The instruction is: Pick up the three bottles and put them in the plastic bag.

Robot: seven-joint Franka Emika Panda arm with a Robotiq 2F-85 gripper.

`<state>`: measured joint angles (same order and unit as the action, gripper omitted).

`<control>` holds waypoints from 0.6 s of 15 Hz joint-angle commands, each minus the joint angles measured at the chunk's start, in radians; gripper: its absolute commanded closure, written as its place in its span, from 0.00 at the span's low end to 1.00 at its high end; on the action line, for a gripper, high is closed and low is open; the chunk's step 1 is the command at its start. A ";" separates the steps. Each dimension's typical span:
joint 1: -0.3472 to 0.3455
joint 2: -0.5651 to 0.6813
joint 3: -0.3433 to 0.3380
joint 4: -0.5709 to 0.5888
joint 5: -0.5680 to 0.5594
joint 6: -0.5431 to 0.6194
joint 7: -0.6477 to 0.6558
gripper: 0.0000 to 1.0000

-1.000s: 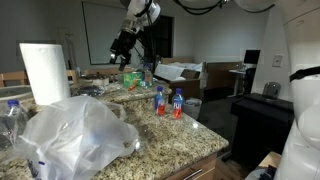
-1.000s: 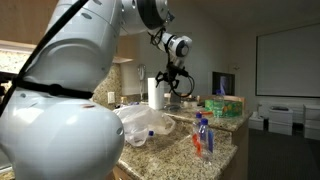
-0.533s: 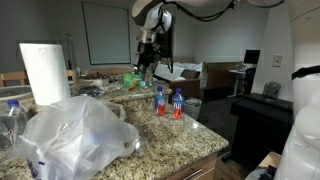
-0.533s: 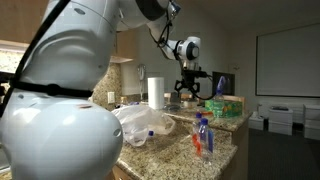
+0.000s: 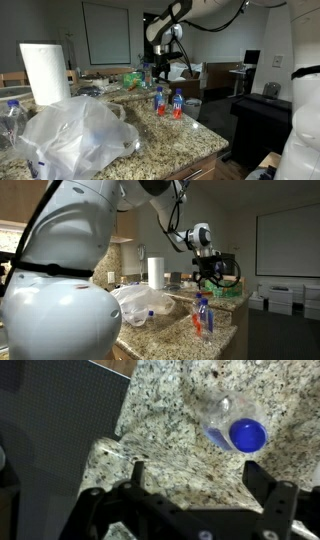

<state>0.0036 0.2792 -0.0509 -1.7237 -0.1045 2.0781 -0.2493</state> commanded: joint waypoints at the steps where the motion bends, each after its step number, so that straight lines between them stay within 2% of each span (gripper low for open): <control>1: 0.022 -0.038 -0.013 -0.051 -0.108 -0.074 0.218 0.00; 4: 0.017 -0.030 0.007 -0.035 -0.066 -0.198 0.283 0.00; 9: 0.015 -0.053 0.017 -0.028 -0.048 -0.222 0.345 0.00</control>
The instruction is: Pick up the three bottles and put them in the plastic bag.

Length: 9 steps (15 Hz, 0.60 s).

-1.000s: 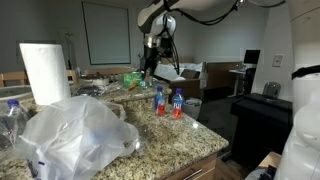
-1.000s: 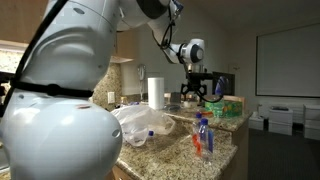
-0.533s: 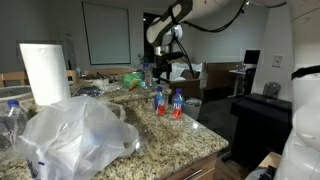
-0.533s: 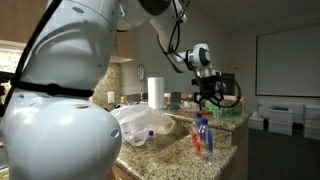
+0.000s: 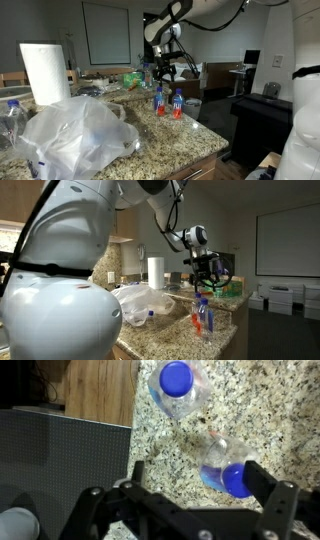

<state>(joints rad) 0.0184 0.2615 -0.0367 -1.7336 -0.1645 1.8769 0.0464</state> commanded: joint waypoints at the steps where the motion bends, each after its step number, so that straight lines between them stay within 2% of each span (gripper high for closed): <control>1: 0.001 -0.038 0.002 -0.007 0.005 -0.031 0.066 0.00; 5: -0.006 -0.046 0.008 -0.018 0.033 -0.033 0.062 0.00; 9: -0.017 -0.037 0.020 -0.031 0.138 -0.012 0.021 0.00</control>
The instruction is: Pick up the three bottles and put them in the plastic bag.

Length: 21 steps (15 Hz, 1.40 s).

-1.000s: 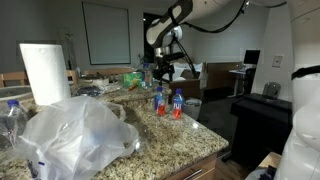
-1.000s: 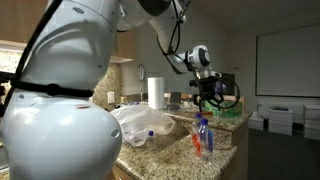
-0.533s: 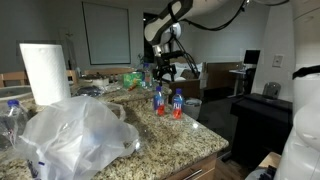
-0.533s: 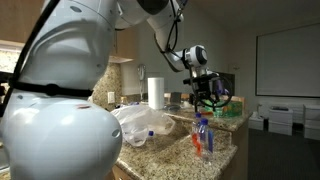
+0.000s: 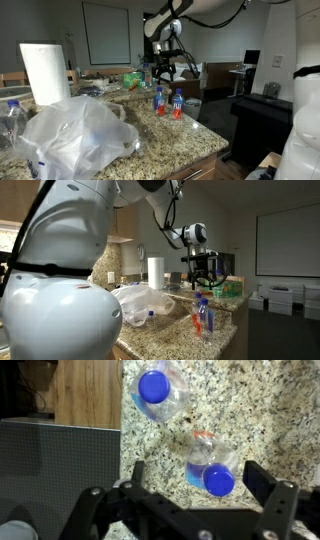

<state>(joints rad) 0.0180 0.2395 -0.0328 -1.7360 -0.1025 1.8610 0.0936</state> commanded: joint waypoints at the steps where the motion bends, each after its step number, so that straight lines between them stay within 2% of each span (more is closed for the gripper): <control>1: -0.017 -0.011 0.017 -0.030 0.099 0.005 -0.029 0.00; 9: -0.023 0.043 0.017 -0.029 0.165 0.058 -0.031 0.00; 10: -0.023 0.047 0.018 -0.027 0.172 0.072 -0.033 0.17; 11: -0.022 0.050 0.018 -0.027 0.177 0.084 -0.034 0.26; 19: -0.023 0.054 -0.002 -0.033 0.121 0.140 -0.033 0.80; 21: -0.029 0.048 -0.006 -0.041 0.123 0.139 -0.034 0.90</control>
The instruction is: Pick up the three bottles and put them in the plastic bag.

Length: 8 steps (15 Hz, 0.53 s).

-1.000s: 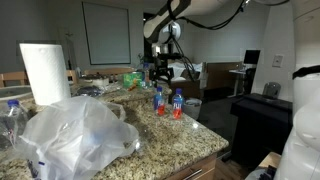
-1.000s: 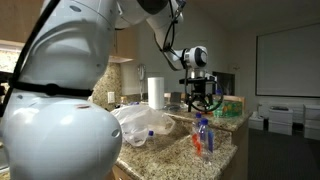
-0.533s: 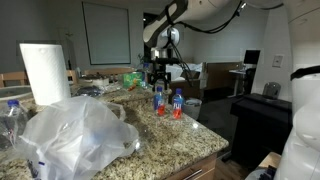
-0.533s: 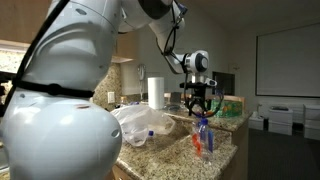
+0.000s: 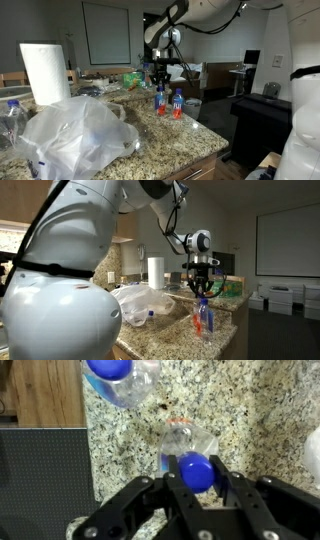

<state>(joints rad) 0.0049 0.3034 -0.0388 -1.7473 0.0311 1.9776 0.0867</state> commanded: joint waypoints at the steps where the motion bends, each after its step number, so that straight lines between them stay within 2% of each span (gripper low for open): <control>1: -0.017 -0.020 -0.001 -0.034 -0.011 0.022 -0.030 0.90; 4: -0.023 -0.023 -0.001 -0.036 0.001 0.022 -0.047 0.90; 8: -0.034 -0.028 0.014 -0.044 0.034 0.051 -0.137 0.89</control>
<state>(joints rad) -0.0033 0.3035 -0.0452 -1.7476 0.0357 1.9847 0.0354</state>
